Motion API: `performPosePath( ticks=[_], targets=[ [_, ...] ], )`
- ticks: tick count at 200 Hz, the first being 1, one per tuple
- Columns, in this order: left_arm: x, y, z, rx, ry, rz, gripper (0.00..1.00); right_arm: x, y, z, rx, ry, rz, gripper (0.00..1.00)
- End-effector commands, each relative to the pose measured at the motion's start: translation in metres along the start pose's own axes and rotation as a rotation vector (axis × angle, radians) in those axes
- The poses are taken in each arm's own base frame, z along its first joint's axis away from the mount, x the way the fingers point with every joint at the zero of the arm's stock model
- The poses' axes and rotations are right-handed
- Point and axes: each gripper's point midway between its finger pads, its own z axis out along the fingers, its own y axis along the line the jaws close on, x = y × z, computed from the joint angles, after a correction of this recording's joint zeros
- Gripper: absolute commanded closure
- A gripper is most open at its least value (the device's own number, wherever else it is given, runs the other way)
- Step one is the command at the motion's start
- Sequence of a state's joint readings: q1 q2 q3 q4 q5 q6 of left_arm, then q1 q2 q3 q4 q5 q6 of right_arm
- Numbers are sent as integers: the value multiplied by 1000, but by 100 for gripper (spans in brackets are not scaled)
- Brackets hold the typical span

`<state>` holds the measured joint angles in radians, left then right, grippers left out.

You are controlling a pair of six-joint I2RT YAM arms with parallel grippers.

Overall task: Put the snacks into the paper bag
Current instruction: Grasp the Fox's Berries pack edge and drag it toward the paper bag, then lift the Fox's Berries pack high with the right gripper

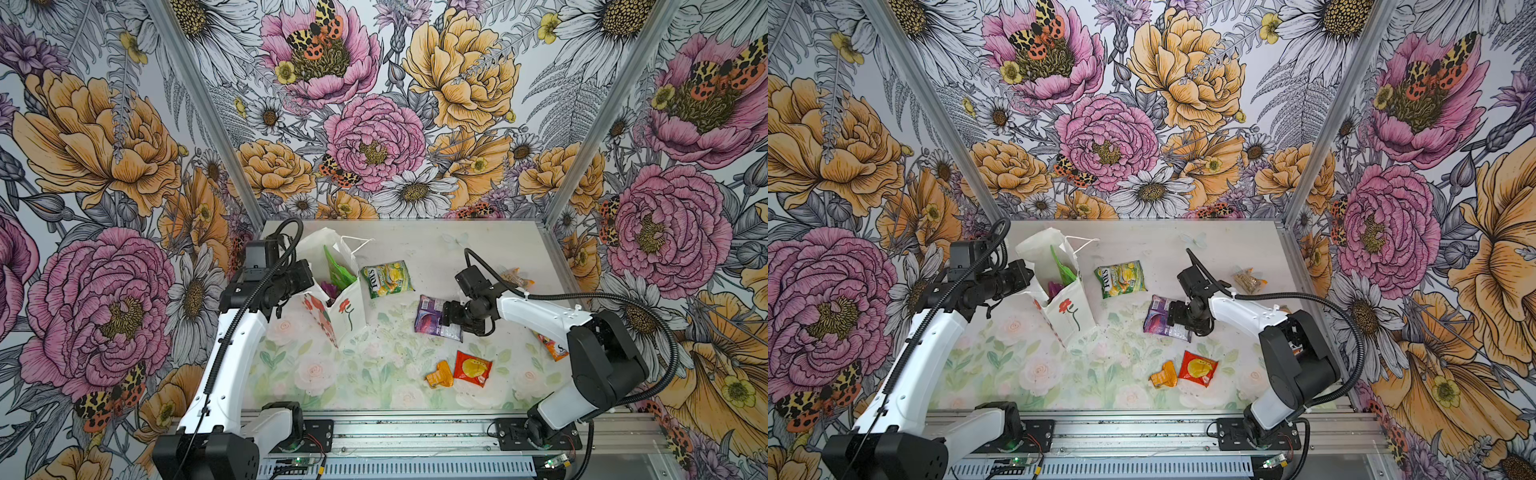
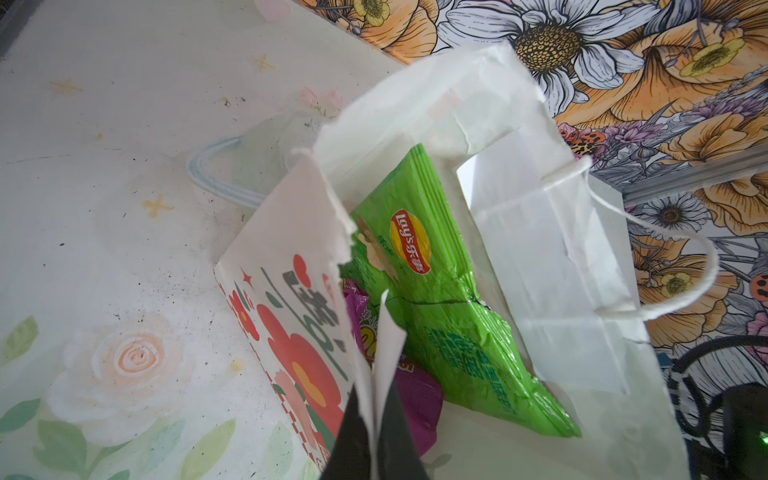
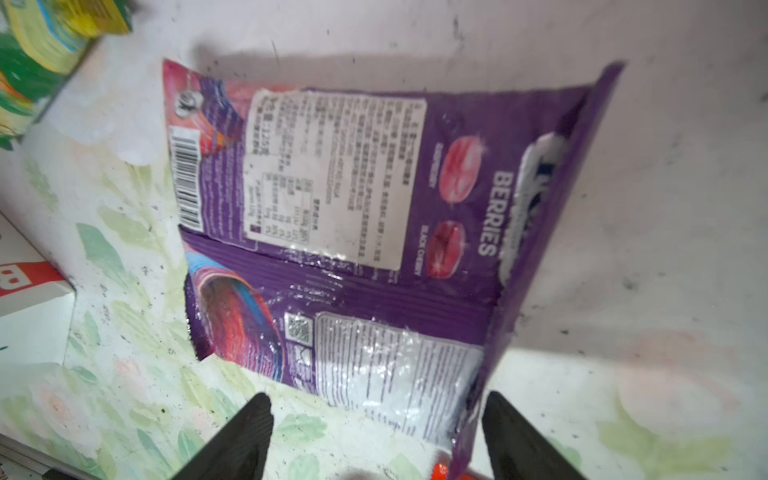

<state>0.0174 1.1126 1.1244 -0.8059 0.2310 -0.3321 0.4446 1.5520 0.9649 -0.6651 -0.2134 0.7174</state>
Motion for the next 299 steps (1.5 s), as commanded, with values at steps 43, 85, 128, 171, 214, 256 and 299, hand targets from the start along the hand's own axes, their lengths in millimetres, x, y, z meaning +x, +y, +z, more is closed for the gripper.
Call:
performPosePath(
  ticks=[43,85,128,171,214,256,299],
  targets=[
    [-2,-1,-2,19,-17,26,100,-51,-30,-12,20,-117,90,21],
    [-2,0,-2,15,-19,26,100,-46,-28,12,-23,-56,152,27],
    [-1,-1,-1,21,-13,26,100,-35,-24,32,-68,-7,169,43],
    [0,-1,2,21,-6,24,100,-21,-24,51,-81,43,178,76],
    [0,-4,2,38,-1,25,100,-22,-19,40,-111,-1,175,100],
    [0,-13,-1,82,-7,35,100,-38,0,0,-187,-110,176,100],
    [0,-25,-6,125,-22,66,100,-69,44,-82,-344,-306,142,100]
  ],
)
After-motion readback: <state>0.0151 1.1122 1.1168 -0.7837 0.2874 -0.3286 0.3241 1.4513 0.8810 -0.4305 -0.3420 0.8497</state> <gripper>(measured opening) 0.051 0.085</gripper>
